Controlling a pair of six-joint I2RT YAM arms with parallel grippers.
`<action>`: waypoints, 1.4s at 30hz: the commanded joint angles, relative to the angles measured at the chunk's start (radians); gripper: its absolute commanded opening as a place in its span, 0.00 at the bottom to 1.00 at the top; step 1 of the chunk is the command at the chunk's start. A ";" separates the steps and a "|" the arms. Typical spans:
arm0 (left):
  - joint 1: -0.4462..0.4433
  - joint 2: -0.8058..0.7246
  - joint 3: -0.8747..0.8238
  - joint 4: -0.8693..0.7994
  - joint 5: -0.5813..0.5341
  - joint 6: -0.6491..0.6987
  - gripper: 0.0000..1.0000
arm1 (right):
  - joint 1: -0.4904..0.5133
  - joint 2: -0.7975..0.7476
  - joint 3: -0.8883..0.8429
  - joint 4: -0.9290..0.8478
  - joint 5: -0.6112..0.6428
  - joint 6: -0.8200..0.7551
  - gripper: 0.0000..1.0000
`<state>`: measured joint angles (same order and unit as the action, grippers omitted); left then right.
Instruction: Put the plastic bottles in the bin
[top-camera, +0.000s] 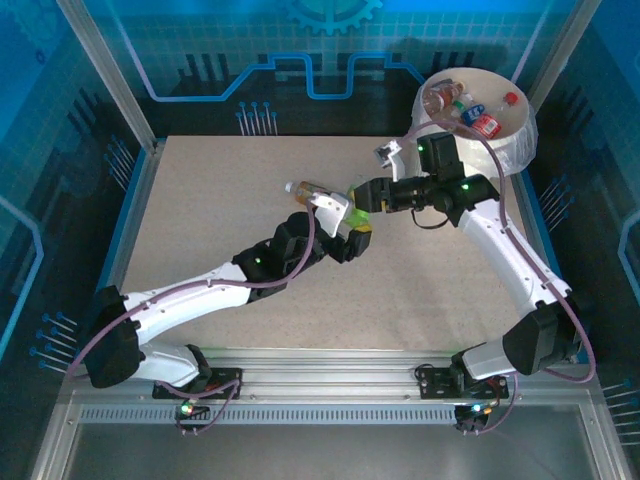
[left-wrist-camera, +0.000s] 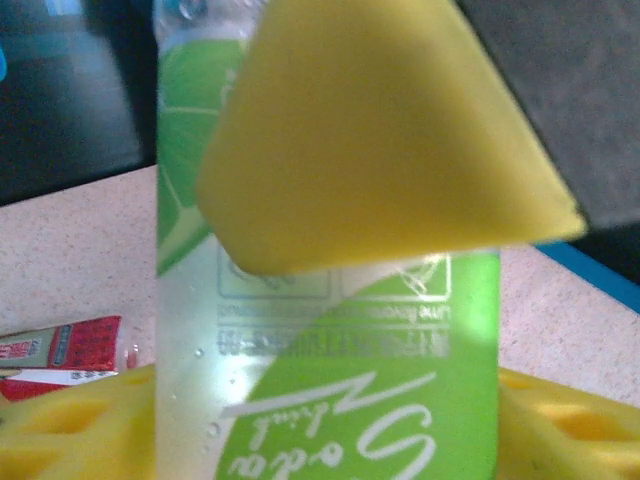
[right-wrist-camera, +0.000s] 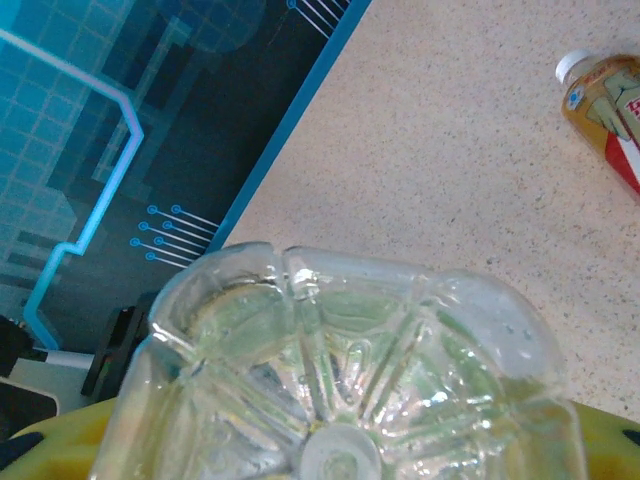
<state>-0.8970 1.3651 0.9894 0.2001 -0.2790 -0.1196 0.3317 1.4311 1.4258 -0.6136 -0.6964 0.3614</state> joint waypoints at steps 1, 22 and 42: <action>0.013 -0.012 0.032 -0.030 -0.007 -0.049 0.91 | -0.033 -0.003 0.065 -0.003 0.031 -0.002 0.41; 0.145 -0.199 -0.177 -0.107 -0.215 -0.369 0.99 | -0.404 0.004 0.312 0.049 0.341 0.038 0.35; 0.178 -0.213 -0.223 -0.188 -0.203 -0.490 0.99 | -0.544 0.332 0.592 0.024 0.619 0.045 0.41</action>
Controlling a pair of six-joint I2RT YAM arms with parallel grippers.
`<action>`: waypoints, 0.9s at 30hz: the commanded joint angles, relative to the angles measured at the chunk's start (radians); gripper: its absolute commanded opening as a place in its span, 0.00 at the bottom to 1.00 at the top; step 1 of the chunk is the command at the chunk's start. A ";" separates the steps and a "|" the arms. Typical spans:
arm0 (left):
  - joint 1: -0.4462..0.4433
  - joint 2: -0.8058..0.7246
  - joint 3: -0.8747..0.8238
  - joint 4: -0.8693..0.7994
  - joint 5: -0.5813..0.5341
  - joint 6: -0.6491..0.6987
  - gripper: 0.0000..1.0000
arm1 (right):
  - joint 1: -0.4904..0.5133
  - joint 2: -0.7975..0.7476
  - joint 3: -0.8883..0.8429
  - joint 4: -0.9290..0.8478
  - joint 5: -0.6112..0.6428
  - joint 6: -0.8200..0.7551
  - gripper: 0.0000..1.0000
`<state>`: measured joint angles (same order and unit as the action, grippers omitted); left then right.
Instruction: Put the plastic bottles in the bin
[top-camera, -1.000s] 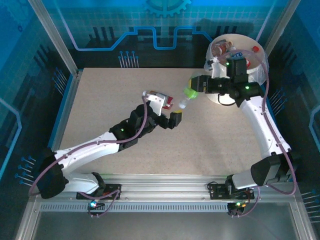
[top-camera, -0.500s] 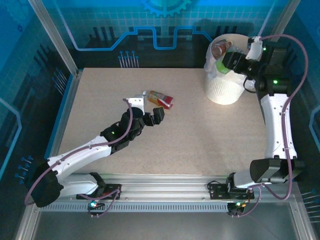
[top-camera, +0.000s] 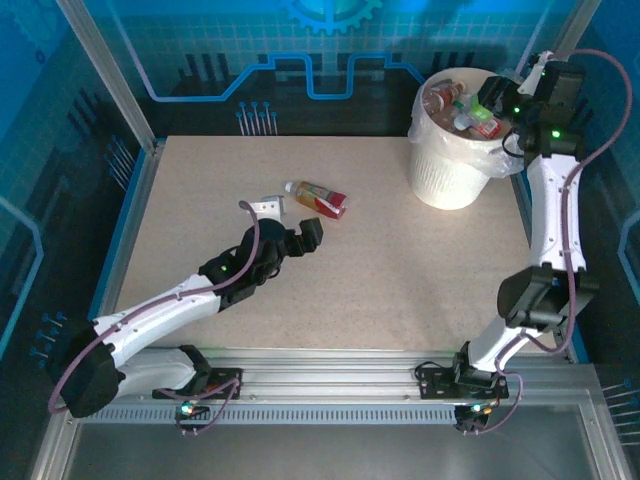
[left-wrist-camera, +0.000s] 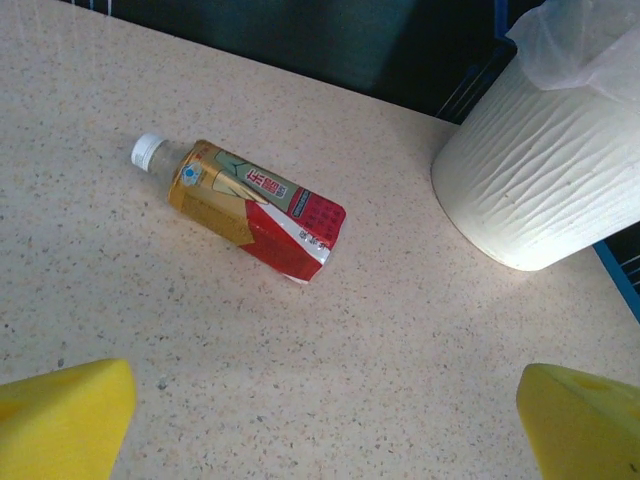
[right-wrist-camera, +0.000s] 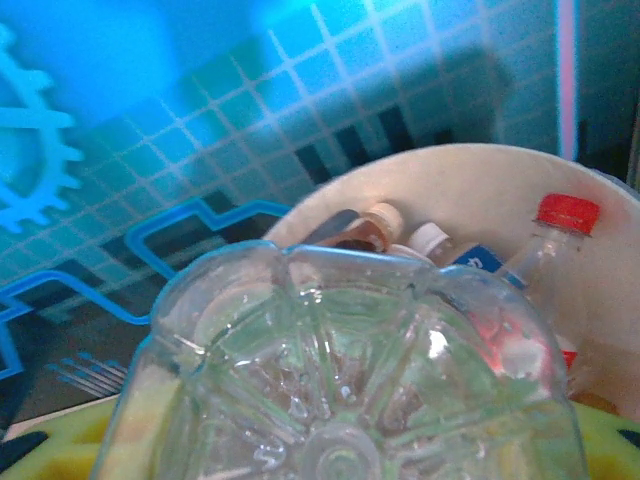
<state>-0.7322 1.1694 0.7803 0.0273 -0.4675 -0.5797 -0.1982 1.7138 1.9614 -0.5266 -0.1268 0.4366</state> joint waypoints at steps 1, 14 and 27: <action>0.014 -0.016 -0.012 -0.019 -0.014 -0.033 0.99 | -0.014 0.072 0.068 -0.066 0.035 -0.032 0.42; 0.036 0.006 0.011 -0.061 -0.003 -0.058 0.99 | -0.012 0.400 0.513 -0.322 -0.021 0.000 1.00; 0.066 0.033 0.014 -0.104 0.019 -0.124 0.99 | 0.013 0.314 0.454 -0.341 0.026 -0.046 1.00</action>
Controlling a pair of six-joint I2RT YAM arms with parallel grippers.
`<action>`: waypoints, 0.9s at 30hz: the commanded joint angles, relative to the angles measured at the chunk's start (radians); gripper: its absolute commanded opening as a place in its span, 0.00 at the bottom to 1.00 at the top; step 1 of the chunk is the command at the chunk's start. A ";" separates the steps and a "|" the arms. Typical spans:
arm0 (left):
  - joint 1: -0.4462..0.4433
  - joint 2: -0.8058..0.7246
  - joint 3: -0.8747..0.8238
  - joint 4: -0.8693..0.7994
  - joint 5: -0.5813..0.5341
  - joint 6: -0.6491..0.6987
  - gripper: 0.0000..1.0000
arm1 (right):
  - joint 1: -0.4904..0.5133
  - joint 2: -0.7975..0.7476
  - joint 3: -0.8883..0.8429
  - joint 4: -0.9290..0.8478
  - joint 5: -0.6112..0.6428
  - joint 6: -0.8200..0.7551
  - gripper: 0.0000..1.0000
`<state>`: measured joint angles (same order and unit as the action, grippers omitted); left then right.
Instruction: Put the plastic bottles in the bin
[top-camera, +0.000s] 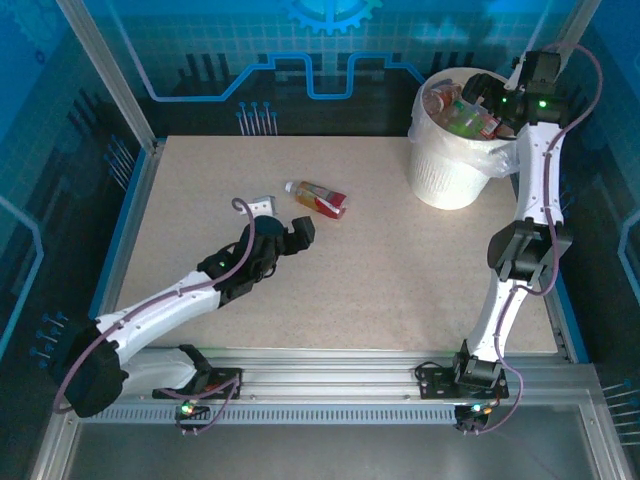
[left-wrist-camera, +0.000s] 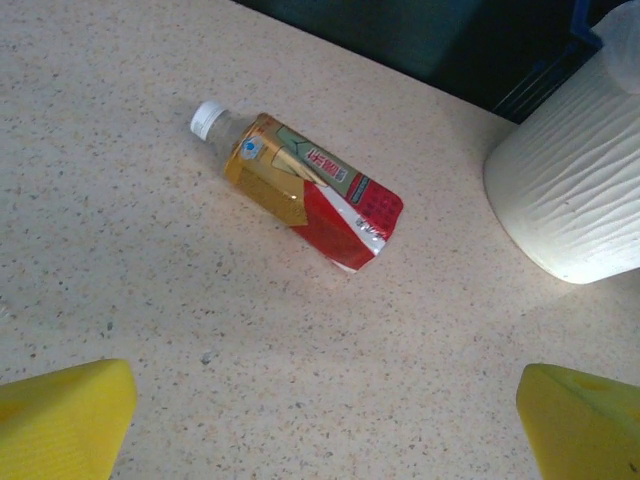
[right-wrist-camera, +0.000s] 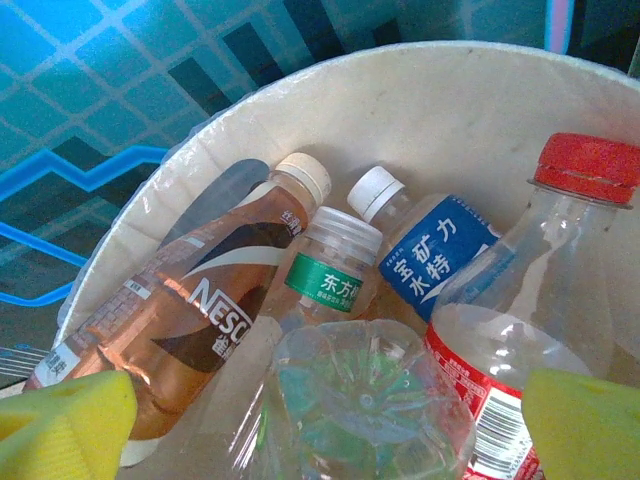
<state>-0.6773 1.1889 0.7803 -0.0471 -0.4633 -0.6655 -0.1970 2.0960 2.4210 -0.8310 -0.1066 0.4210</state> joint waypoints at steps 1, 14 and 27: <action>0.013 0.015 0.016 -0.039 0.020 -0.046 0.99 | 0.019 -0.080 -0.014 -0.040 0.005 -0.040 1.00; 0.068 0.023 0.016 -0.114 0.054 -0.111 0.99 | 0.131 -0.357 -0.342 0.124 0.067 -0.084 1.00; 0.173 0.039 0.017 -0.201 0.120 -0.189 0.99 | 0.400 -0.620 -0.884 0.467 -0.037 -0.274 1.00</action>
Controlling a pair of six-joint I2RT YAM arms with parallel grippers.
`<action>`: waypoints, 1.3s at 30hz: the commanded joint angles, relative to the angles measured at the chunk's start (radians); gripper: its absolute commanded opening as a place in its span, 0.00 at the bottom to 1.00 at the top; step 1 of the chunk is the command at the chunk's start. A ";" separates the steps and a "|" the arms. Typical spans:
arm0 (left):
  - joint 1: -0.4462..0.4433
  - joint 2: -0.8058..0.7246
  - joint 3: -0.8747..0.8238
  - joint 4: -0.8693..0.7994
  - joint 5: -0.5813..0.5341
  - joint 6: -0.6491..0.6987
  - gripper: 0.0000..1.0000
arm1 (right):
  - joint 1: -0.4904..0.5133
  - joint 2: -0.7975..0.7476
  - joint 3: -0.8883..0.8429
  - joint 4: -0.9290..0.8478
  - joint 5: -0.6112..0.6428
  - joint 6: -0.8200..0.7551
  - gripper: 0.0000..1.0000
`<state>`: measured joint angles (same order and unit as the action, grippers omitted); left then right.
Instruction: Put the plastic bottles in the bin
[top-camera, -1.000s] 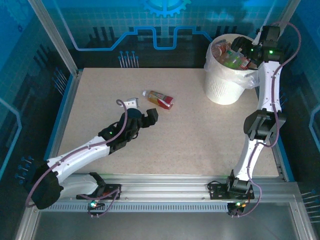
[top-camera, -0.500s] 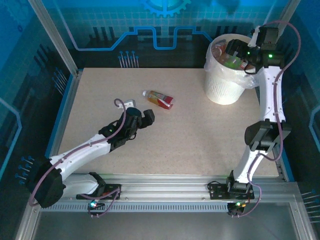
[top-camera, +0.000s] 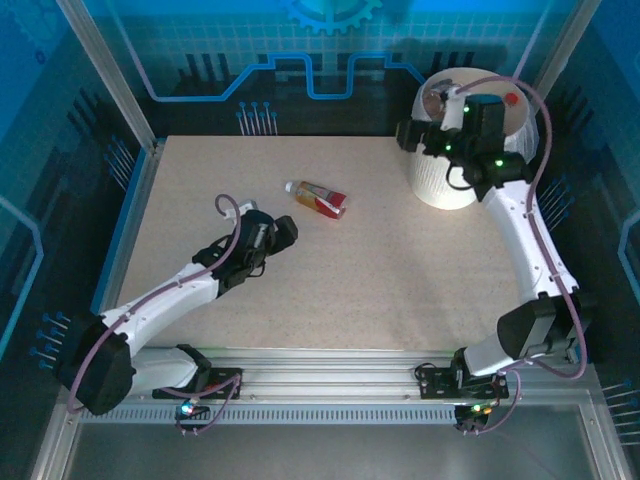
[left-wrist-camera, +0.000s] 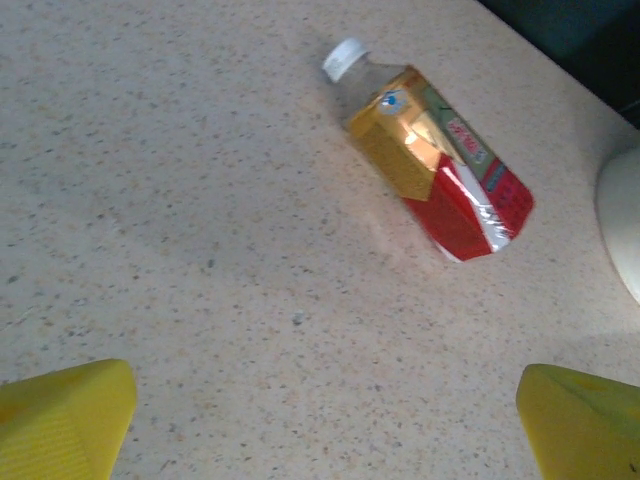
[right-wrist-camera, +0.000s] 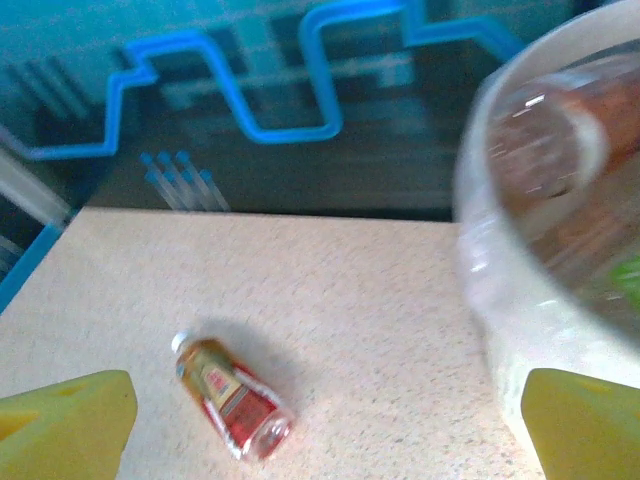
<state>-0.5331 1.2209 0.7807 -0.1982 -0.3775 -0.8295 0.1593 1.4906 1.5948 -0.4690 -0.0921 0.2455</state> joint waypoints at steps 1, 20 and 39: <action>0.036 0.004 0.018 -0.053 0.038 -0.026 0.99 | 0.071 -0.009 -0.074 0.105 -0.069 -0.154 1.00; 0.094 -0.041 -0.029 -0.091 0.051 -0.049 0.99 | 0.380 0.660 0.326 -0.244 0.134 -0.783 1.00; 0.127 -0.071 -0.073 -0.090 0.062 -0.062 0.99 | 0.385 1.107 0.861 -0.522 0.125 -0.747 0.95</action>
<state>-0.4198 1.1671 0.7200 -0.2802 -0.3309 -0.8852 0.5419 2.5790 2.4161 -0.9260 0.0639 -0.5228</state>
